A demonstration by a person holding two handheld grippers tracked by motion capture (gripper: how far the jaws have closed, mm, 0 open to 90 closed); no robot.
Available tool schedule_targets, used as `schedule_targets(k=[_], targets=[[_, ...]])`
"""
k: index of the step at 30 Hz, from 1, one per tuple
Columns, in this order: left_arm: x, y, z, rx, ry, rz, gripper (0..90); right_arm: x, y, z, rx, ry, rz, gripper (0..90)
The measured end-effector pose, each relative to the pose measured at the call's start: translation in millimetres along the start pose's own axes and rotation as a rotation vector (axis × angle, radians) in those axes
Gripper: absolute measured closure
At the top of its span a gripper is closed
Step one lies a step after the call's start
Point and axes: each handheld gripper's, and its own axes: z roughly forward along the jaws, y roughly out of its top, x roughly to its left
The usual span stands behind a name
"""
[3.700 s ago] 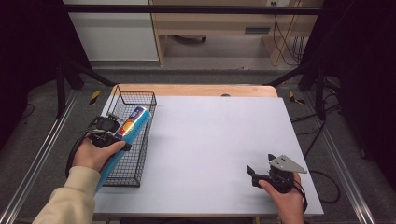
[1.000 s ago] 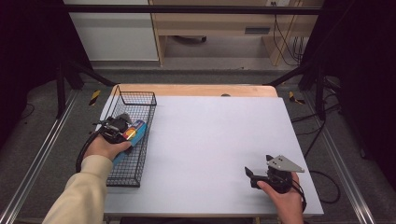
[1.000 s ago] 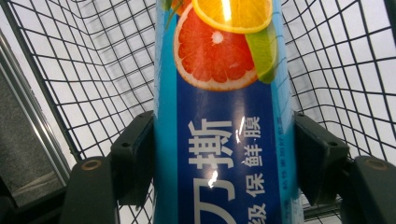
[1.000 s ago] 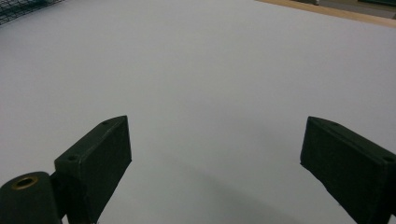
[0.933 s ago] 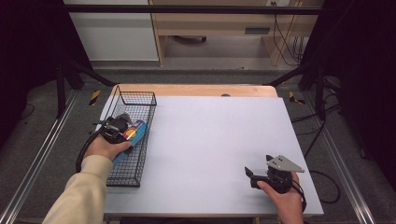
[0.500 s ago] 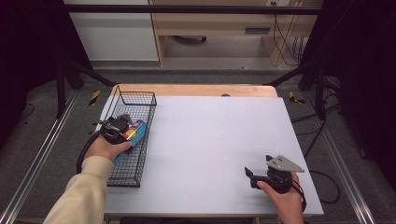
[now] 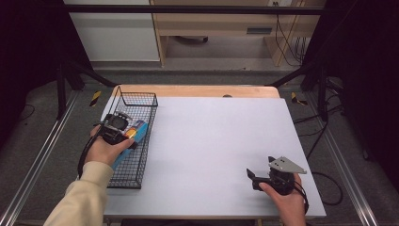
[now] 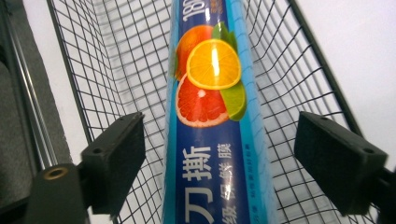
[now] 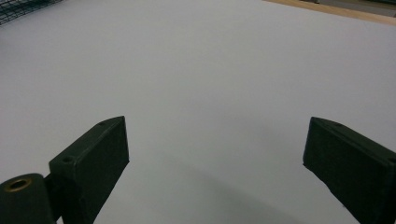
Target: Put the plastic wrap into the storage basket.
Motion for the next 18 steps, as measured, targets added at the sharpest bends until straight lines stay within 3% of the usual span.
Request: schedule_targets(k=[3, 4, 6, 7, 8, 9, 10, 13, 18], targets=[[-1.6, -1.7, -4.1, -0.036, -0.007, -0.009, 11.6, -0.4, 0.0, -0.2, 0.001, -0.004, 0.006, 5.7], [-3.5, -3.4, -8.5, -0.084, -0.012, -0.014, 10.9, -0.5, -0.1, -0.2, 0.002, -0.004, 0.007, 5.6], [-5.0, -3.9, -10.6, -0.112, -0.019, -0.022, 9.4, -0.5, -0.2, -0.3, 0.003, -0.006, 0.007, 5.6], [-5.7, -4.5, -13.8, -0.151, -0.036, -0.027, 9.4, -0.4, -0.2, -0.2, 0.003, -0.006, 0.007, 5.6], [-5.7, -6.2, -19.9, -0.238, -0.107, -0.074, 9.2, -0.2, -0.1, -0.2, 0.002, -0.005, 0.006, 5.6], [-5.7, -6.2, -19.9, -0.238, -0.107, -0.074, 8.7, -0.2, -0.1, -0.2, 0.002, -0.005, 0.006, 5.6], [-7.8, -7.0, -25.8, -0.298, -0.127, -0.092, 8.3, 0.1, 0.1, 0.1, 0.003, -0.004, 0.004, 5.6], [-14.7, -6.2, -33.9, -0.329, -0.114, -0.058, 7.3, 0.3, 0.2, 0.3, 0.005, -0.006, 0.002, 5.6], [-26.7, -5.2, -47.5, -0.378, -0.132, -0.025, 6.5, -0.5, -0.3, -0.4, 0.003, -0.01, 0.006, 5.4]])
